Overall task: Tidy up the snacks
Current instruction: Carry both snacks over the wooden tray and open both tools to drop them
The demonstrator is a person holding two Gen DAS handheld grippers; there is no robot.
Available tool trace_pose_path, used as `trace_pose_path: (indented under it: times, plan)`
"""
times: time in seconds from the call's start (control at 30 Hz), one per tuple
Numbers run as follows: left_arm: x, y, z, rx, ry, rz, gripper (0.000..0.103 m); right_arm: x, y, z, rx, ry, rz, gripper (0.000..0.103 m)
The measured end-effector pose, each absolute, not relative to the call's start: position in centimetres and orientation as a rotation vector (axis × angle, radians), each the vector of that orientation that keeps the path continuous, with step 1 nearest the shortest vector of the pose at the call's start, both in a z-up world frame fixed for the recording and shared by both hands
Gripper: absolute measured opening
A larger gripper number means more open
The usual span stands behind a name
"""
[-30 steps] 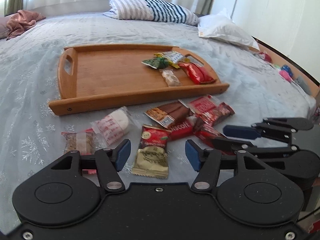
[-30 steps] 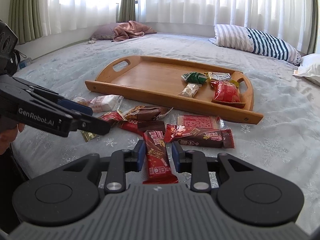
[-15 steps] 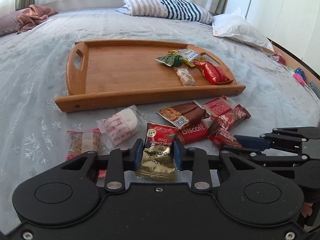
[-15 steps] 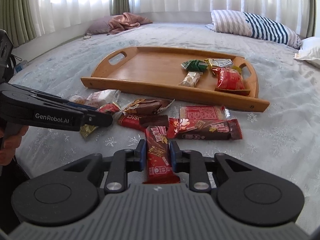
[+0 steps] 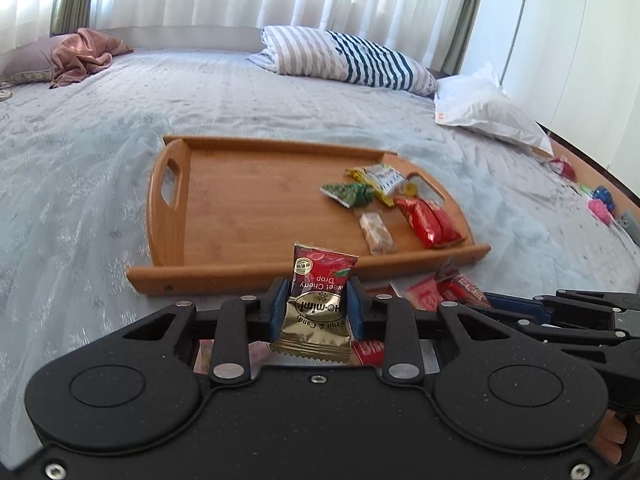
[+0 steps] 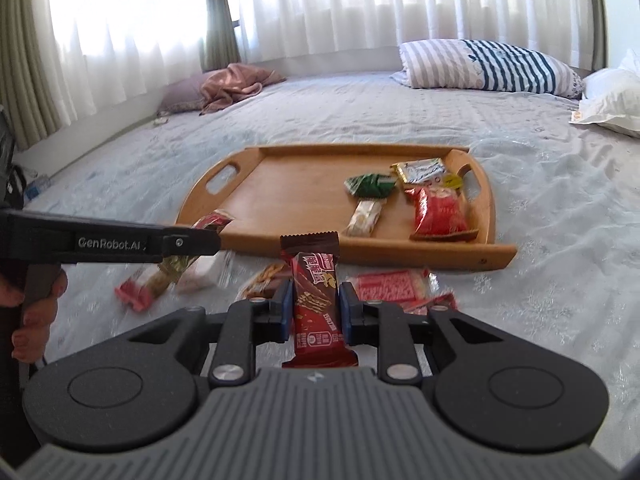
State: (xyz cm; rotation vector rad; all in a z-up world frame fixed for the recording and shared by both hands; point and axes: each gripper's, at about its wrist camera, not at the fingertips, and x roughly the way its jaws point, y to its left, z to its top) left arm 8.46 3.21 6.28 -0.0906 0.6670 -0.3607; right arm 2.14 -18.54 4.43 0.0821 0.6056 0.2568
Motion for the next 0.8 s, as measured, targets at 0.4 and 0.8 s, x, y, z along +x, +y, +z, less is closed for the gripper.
trace_pose_path:
  times: [0.4, 0.8]
  plan:
    - [14.2, 2.6, 7.1, -0.133, 0.633, -0.247, 0.029, 10.2, -19.3, 4.9, 0.354, 0.580, 0.211, 0.028]
    - [19.6, 1.4, 4.2, -0.167, 0.701, -0.173, 0.029, 15.6, -18.4, 2.1, 0.414, 0.632, 0.166, 0.028]
